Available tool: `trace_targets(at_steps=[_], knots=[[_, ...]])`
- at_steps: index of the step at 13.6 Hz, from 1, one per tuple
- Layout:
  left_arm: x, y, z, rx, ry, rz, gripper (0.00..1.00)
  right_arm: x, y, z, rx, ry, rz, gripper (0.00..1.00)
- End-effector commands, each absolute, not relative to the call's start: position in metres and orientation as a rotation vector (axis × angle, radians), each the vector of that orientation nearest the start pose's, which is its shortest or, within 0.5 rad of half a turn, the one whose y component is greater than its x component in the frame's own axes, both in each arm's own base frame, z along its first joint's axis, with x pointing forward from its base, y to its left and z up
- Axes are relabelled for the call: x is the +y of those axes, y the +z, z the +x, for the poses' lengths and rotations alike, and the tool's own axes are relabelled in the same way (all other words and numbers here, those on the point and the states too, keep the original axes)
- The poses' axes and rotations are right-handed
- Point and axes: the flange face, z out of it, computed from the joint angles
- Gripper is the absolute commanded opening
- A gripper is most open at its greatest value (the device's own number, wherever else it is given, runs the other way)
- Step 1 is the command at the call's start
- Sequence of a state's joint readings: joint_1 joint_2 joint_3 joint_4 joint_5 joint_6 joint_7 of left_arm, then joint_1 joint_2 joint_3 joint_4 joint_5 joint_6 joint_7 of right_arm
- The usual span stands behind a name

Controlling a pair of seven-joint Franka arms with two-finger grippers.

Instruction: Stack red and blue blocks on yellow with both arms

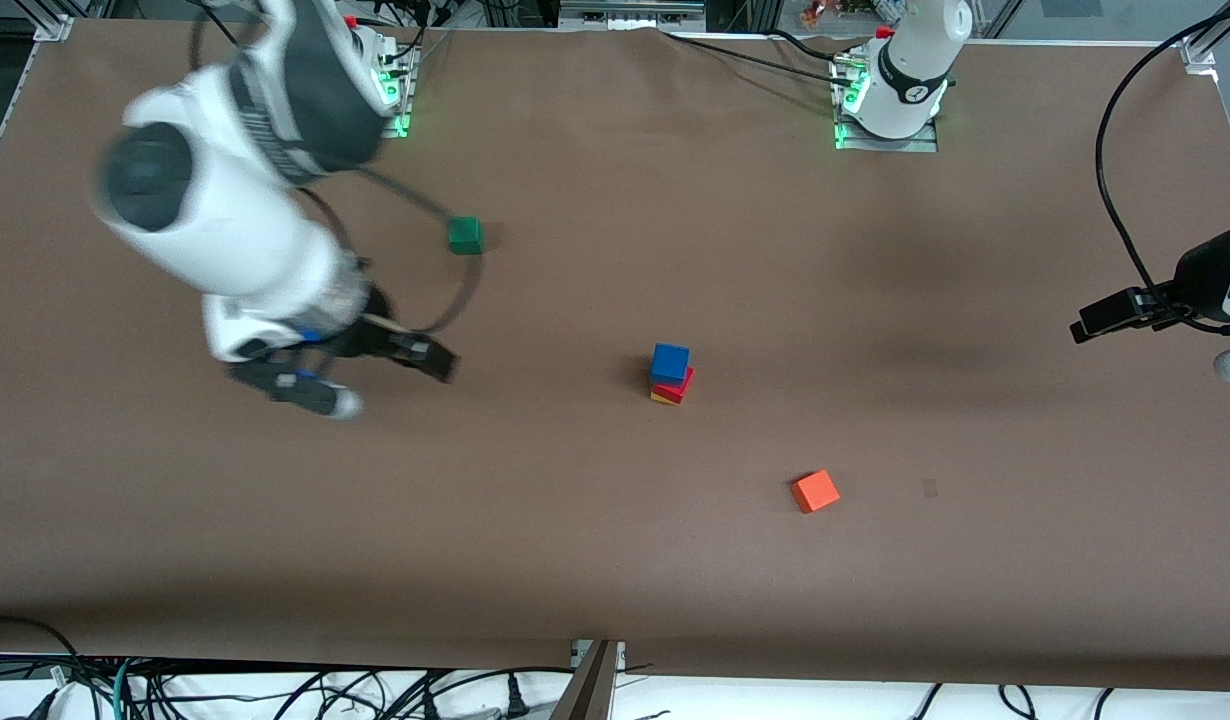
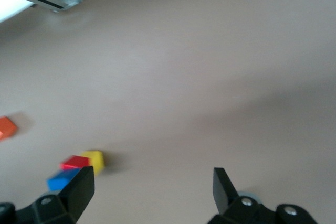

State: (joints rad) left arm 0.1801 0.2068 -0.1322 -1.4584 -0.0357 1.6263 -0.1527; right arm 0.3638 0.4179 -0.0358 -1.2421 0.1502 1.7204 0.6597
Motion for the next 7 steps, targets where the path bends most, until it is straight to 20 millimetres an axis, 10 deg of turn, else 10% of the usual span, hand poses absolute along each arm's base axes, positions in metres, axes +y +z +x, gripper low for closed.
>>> trace_targets(at_steps=[1,4,7], knots=[[0.034,0.567,0.623,-0.295,0.045,-3.149,1.0,0.173,0.561,0.607,0.431,0.096,-2.98,1.0],[0.034,0.567,0.623,-0.276,0.041,-3.117,1.0,0.093,0.582,0.582,0.295,0.116,-3.014,1.0],[0.033,0.568,0.623,-0.274,0.039,-3.117,1.0,0.071,0.588,0.576,0.211,0.075,-3.106,1.0]])
